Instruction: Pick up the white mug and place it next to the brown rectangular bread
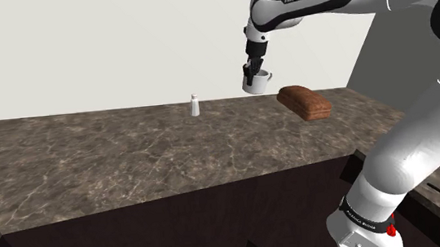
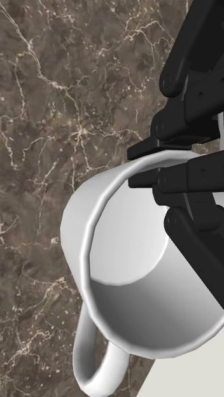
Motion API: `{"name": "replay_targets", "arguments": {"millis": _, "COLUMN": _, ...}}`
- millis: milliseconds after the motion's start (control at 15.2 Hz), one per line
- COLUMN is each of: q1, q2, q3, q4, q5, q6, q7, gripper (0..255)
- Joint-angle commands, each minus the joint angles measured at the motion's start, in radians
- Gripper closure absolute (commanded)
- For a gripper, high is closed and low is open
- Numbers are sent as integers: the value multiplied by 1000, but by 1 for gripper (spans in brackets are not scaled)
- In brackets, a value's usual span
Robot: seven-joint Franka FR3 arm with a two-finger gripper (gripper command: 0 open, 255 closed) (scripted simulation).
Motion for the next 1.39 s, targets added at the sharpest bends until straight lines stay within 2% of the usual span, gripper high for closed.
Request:
{"name": "replay_targets", "arguments": {"millis": 0, "q1": -21, "q2": 15, "q3": -30, "q4": 14, "q5": -2, "q6": 3, "q7": -51, "gripper": 255}}
{"name": "replay_targets", "arguments": {"millis": 396, "q1": -80, "q2": 92, "q3": -111, "q4": 99, "q5": 2, "q6": 1, "q7": -192, "gripper": 255}}
{"name": "replay_targets", "arguments": {"millis": 792, "q1": -143, "q2": 205, "q3": -183, "q4": 230, "q5": 26, "q6": -15, "q7": -335, "gripper": 255}}
{"name": "replay_targets", "arguments": {"millis": 1320, "q1": -144, "q2": 217, "q3": -183, "q4": 138, "q5": 27, "q6": 90, "q7": -335, "gripper": 255}}
